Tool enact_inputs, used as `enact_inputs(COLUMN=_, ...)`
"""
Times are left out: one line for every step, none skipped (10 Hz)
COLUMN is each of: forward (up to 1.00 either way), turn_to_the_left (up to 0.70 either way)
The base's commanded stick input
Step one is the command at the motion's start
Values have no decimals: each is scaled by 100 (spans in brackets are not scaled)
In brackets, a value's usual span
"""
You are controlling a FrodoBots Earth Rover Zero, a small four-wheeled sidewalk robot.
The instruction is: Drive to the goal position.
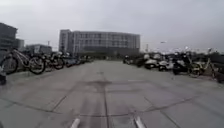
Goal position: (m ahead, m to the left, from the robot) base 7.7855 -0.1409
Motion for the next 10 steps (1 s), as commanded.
enact_inputs(forward=100, turn_to_the_left=6)
enact_inputs(forward=100, turn_to_the_left=6)
enact_inputs(forward=100, turn_to_the_left=6)
enact_inputs(forward=100, turn_to_the_left=6)
enact_inputs(forward=100, turn_to_the_left=6)
enact_inputs(forward=100, turn_to_the_left=6)
enact_inputs(forward=100, turn_to_the_left=6)
enact_inputs(forward=100, turn_to_the_left=6)
enact_inputs(forward=100, turn_to_the_left=6)
enact_inputs(forward=100, turn_to_the_left=6)
